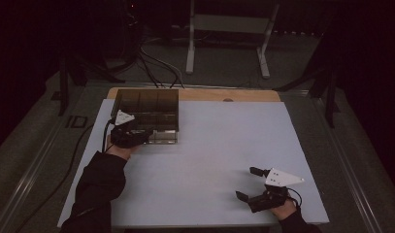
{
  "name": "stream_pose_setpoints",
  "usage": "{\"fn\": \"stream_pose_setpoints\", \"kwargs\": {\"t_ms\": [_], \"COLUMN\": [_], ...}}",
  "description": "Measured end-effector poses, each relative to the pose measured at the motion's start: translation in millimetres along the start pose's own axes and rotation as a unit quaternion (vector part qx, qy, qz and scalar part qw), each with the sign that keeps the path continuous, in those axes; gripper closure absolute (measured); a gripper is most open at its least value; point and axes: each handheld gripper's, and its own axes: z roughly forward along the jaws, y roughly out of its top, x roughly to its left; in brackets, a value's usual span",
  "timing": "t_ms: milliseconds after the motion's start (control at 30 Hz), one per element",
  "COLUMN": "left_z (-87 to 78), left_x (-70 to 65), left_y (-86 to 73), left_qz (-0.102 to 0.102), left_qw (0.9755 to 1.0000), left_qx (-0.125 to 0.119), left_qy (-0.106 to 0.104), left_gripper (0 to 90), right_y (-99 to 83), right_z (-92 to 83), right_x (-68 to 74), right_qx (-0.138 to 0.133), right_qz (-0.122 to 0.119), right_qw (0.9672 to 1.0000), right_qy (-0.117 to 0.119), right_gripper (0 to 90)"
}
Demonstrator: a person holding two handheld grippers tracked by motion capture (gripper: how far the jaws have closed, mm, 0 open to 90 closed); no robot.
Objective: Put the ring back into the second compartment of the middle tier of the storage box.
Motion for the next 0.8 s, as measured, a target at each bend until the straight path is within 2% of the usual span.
{"fn": "stream_pose_setpoints", "kwargs": {"t_ms": [100,200,367,500,567,633,700,733,800], "left_z": [-0.5,-1.2,-3.4,-6.6,-7.9,-9.5,-12.0,-13.5,-17.0], "left_x": [-2.9,-7.8,-14.1,-12.5,-11.4,-10.8,-9.8,-9.2,-9.0], "left_y": [1.2,3.5,6.2,7.6,7.7,7.1,6.4,6.4,7.1], "left_qz": [0.004,0.013,0.027,0.020,0.023,0.028,0.039,0.036,0.041], "left_qw": [1.0000,0.9997,0.9992,0.9985,0.9977,0.9975,0.9961,0.9956,0.9954], "left_qx": [0.007,0.017,0.014,0.011,0.010,0.003,-0.002,-0.003,-0.005], "left_qy": [-0.001,-0.008,-0.026,-0.050,-0.063,-0.065,-0.079,-0.086,-0.087], "left_gripper": [21.7,20.5,14.9,8.3,2.0,0.8,0.8,0.8,0.8], "right_y": [-0.2,-0.8,-1.8,-2.5,-2.3,-2.0,-1.7,-1.5,-1.2], "right_z": [-0.8,-1.1,-1.9,-3.1,-3.4,-3.3,-2.6,-2.1,-1.6], "right_x": [-0.2,-0.1,-1.1,-1.8,-1.8,-2.1,-2.5,-2.6,-2.2], "right_qx": [-0.002,-0.002,-0.004,-0.002,-0.003,-0.004,-0.003,-0.002,-0.001], "right_qz": [0.000,0.000,0.002,0.003,0.003,0.004,0.004,0.003,0.002], "right_qw": [1.0000,1.0000,1.0000,1.0000,1.0000,1.0000,1.0000,1.0000,1.0000], "right_qy": [0.000,0.000,0.001,0.000,0.000,-0.001,-0.001,0.000,0.000], "right_gripper": [0.0,0.0,0.0,0.0,0.0,0.0,0.0,0.0,0.0]}}
